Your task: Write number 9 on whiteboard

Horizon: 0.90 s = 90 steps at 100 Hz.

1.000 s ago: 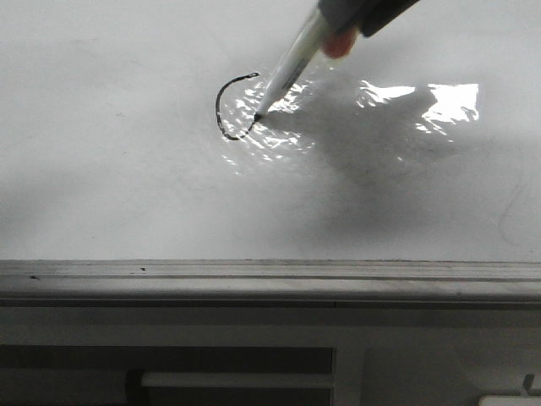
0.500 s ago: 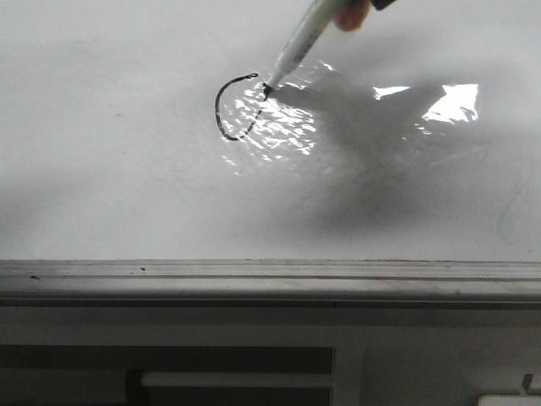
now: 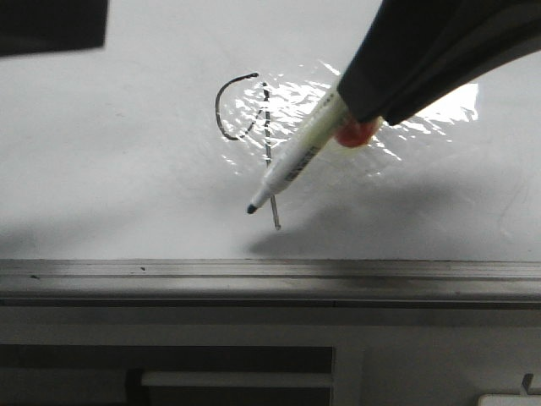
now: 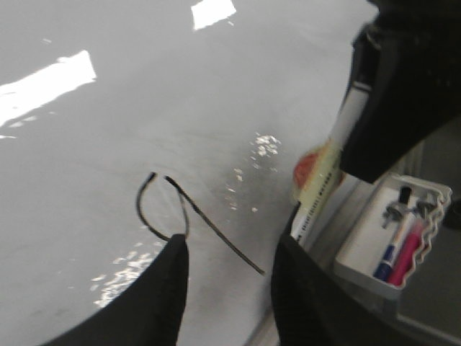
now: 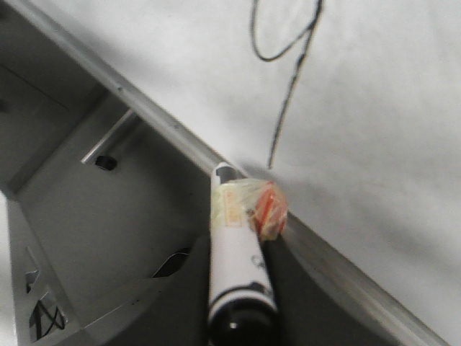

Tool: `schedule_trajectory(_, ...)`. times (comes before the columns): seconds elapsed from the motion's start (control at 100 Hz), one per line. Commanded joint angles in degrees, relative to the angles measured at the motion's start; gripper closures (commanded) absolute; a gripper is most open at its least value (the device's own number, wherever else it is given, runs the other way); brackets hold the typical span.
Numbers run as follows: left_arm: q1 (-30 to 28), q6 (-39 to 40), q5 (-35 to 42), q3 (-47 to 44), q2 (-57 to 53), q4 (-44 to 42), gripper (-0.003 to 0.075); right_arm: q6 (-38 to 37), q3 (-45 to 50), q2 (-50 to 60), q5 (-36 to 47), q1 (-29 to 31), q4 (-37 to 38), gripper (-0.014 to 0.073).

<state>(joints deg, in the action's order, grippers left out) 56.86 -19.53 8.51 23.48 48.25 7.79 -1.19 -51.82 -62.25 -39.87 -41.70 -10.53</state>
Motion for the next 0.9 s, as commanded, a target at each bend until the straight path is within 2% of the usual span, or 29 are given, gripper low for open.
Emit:
schedule_trajectory(0.0, 2.4, 0.7, 4.8, 1.8, 3.1, -2.8, 0.0457, 0.0, -1.9, 1.6, 3.3, -2.3, -1.0, 0.0643)
schedule_trajectory(0.21, 5.2, 0.7, 11.1, 1.8, 11.0, -3.4, 0.0457, 0.0, -1.9, 1.6, 5.9, -5.1, -4.0, 0.0643)
schedule_trajectory(0.59, 5.2, 0.7, 10.8, 1.8, 12.5, -3.4, 0.0464, 0.0, -1.9, 1.6, 5.0, -5.1, -8.3, 0.0643)
schedule_trajectory(0.73, 5.2, 0.7, 10.4, 1.8, 12.5, -3.4, 0.0532, 0.0, -1.9, 1.6, 4.5, -5.1, -9.7, 0.0643)
schedule_trajectory(0.89, 5.2, 0.7, 9.9, 1.8, 12.5, -3.4, 0.0655, 0.0, -1.9, 1.6, 4.2, -5.1, -10.0, 0.0643)
